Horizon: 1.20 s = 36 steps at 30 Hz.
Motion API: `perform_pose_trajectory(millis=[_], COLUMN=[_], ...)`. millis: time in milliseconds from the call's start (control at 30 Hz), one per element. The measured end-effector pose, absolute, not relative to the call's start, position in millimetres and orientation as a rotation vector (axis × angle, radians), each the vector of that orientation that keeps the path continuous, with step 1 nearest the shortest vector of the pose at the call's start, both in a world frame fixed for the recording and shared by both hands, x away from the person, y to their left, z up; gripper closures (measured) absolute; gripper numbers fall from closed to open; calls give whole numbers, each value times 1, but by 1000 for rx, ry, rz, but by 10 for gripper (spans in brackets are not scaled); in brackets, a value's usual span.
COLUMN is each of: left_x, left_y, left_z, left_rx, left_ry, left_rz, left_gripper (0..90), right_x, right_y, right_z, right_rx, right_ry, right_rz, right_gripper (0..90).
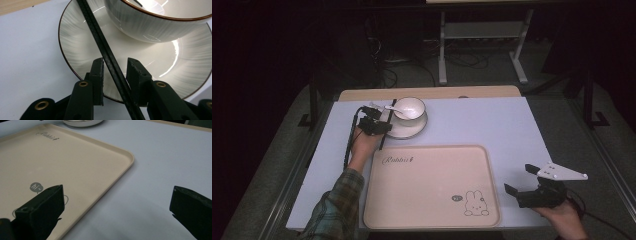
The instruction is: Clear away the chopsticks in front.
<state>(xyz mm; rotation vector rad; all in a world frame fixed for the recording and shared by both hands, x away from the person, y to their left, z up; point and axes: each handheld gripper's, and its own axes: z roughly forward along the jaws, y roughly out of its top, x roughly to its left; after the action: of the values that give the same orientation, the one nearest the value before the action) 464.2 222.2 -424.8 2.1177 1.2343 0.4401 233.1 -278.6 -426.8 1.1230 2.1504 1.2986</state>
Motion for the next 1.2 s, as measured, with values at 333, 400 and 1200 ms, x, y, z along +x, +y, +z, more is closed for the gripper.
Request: perform_pose_trajectory(millis=[333,400,1200], left_x=[475,477,507], left_y=[219,219,214], left_z=[-426,-426,-426], left_rx=[2128,2112,2079], left_ry=[1277,1293,1338], left_rz=[458,460,445], left_gripper=[738,751,795], right_x=[233,233,233], right_y=[-280,-280,-282], right_z=[-427,-427,-428], right_rx=[1129,1129,1137], right_ry=[2145,2146,2152], right_rz=[1309,1309,1329], right_gripper=[0,0,0])
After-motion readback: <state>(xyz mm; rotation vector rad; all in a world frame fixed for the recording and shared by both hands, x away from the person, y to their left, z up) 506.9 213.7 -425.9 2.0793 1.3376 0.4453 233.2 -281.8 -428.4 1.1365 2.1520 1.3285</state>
